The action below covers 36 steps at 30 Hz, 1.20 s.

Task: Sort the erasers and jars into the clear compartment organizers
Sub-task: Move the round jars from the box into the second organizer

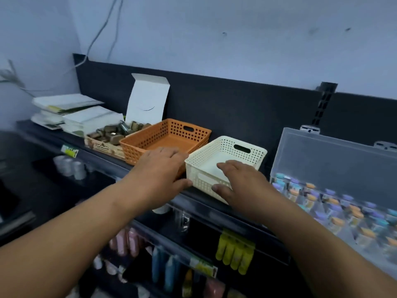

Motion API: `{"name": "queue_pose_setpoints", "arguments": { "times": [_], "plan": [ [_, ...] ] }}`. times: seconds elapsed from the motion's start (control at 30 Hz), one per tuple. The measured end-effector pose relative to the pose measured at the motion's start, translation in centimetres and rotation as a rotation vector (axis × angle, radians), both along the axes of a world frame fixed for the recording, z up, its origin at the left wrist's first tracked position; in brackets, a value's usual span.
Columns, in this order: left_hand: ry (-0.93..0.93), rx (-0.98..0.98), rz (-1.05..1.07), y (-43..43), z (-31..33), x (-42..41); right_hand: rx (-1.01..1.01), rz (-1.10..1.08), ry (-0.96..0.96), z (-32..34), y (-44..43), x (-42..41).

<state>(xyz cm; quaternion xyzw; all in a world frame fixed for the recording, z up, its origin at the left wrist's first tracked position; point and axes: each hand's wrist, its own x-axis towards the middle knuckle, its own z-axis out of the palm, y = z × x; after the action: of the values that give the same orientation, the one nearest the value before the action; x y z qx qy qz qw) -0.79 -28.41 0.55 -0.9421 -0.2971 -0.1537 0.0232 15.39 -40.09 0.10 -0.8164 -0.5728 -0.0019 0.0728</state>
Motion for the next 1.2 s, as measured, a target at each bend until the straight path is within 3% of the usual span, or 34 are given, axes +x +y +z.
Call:
{"name": "queue_pose_setpoints", "arguments": {
  "times": [0.73,0.97,1.2],
  "plan": [
    [-0.117,-0.066,0.254,18.4,0.4,-5.0,0.055,0.293,0.064,1.8,22.6,-3.1],
    [-0.179,-0.169,0.310,27.0,0.4,-6.2,0.065,0.273,0.090,3.0,30.0,-3.7],
    [-0.086,-0.232,0.239,37.1,-0.4,-6.2,-0.022,0.152,0.053,2.7,37.8,-5.7]
  ]
}}
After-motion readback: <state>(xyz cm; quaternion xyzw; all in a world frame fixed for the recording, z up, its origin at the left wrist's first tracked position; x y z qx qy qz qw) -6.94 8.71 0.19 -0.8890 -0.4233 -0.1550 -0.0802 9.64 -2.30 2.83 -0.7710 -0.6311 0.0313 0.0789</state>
